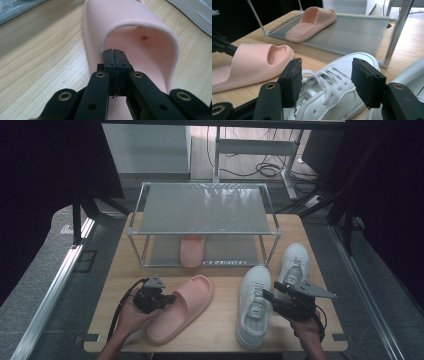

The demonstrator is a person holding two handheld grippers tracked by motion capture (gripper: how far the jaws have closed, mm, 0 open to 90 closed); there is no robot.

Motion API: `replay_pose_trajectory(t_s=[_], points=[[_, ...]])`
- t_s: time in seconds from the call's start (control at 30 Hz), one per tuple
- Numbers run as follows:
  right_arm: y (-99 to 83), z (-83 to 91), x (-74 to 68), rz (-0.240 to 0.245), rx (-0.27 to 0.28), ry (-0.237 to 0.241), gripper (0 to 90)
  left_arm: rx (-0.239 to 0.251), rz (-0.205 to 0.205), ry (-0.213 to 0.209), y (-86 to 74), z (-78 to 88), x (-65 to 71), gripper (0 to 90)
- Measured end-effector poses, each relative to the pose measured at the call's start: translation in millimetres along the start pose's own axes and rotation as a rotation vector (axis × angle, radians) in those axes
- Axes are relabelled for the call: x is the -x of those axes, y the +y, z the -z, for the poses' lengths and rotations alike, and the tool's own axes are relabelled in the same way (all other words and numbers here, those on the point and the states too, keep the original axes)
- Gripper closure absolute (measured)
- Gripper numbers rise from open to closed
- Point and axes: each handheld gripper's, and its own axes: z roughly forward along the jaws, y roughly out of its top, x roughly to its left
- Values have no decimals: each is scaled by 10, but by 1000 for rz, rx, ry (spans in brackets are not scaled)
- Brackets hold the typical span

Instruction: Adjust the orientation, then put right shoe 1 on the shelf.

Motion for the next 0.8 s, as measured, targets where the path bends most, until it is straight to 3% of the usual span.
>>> replay_pose_trajectory(t_s=[0.1,0.2,0.37,0.4,0.47,0.57,0.8], points=[[2,5,-3,-1,1,0,425,4,-12,4,-8,18,38,892],[0,3,7,-2,1,-3,425,36,-9,-19,-33,72,67,861],[0,3,0,-2,0,-2,425,100,4,-17,-74,187,96,798],[0,4,-2,-1,1,-2,425,116,7,-11,-79,220,104,738],[1,2,-3,-1,1,-2,425,127,5,5,-83,251,102,705],[7,-11,-10,2,-1,2,425,137,36,39,-78,248,52,644],[16,-46,-28,7,-3,13,425,126,42,64,-28,165,36,619]])
